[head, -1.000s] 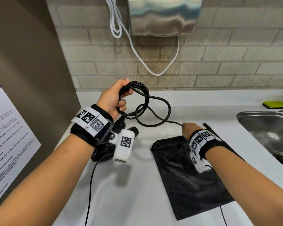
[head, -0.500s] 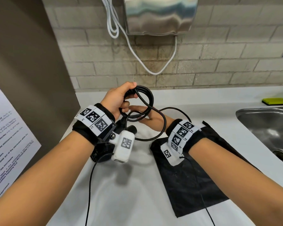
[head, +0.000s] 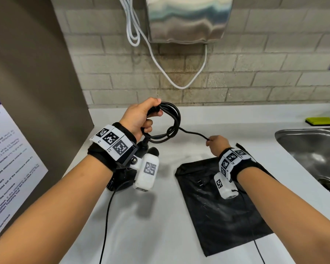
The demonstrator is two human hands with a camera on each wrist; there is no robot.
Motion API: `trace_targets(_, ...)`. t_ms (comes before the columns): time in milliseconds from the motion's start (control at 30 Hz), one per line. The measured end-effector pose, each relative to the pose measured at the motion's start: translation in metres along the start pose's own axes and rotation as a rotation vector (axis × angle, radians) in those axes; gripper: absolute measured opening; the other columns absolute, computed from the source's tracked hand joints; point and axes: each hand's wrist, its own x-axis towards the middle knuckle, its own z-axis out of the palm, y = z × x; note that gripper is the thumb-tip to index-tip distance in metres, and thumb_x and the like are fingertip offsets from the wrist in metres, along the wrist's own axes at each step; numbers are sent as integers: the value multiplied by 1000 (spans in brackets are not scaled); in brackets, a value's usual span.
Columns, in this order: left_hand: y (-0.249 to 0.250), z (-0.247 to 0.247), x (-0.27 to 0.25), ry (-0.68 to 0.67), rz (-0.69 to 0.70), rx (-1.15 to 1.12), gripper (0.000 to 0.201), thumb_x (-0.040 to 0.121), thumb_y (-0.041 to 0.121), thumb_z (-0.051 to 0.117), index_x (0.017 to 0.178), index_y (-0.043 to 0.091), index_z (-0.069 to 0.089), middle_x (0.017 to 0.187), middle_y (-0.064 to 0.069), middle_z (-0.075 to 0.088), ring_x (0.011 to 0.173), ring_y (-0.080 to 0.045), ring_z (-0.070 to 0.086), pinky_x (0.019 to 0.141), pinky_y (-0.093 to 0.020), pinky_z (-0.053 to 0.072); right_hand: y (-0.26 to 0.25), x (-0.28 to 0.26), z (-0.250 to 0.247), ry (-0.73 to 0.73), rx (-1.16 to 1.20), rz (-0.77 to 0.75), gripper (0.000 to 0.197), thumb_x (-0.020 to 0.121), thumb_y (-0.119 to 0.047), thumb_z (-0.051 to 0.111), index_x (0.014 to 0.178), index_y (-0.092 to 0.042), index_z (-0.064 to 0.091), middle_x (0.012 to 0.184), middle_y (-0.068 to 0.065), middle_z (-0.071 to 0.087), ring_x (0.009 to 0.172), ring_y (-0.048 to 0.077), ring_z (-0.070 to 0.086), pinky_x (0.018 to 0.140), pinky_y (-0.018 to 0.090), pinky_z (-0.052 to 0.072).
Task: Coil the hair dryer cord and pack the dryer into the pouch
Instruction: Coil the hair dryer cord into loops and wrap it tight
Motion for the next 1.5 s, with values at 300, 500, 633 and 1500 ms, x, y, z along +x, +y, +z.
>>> trace_targets(300, -1, 2, 1, 12, -12, -14, 23, 87, 28, 55, 66, 20, 52, 49, 7, 57, 32, -5, 17, 39, -18, 14, -12, -17, -3, -52, -359, 73, 44, 85, -18, 47, 129, -19, 46, 131, 11, 49, 119, 33, 48, 102, 45, 39)
trace_targets(500, -2, 6, -1, -23, 13, 43, 20, 89, 22, 56, 69, 16, 58, 60, 1, 58, 30, -3, 18, 38, -17, 14, -74, -54, -13, -195, 281, -698, 41, 92, -10, 50, 131, -21, 48, 126, -6, 54, 120, 11, 47, 106, 25, 31)
trace_targets(633, -2, 3, -4, -48, 31, 52, 14, 88, 18, 56, 76, 15, 62, 57, 3, 61, 30, -3, 18, 37, -15, 14, -78, -56, -5, -94, 384, -750, 23, 92, -1, 48, 109, -1, 62, 102, 2, 62, 99, 11, 55, 82, 10, 38)
trace_targets(1500, 4, 3, -7, -182, 68, 400, 18, 84, 17, 61, 67, 17, 57, 59, 2, 62, 33, -4, 23, 37, -15, 15, -106, -57, -71, 365, 154, -618, 14, 89, -31, 56, 90, -23, 68, 67, -9, 57, 71, 14, 53, 67, 29, 42)
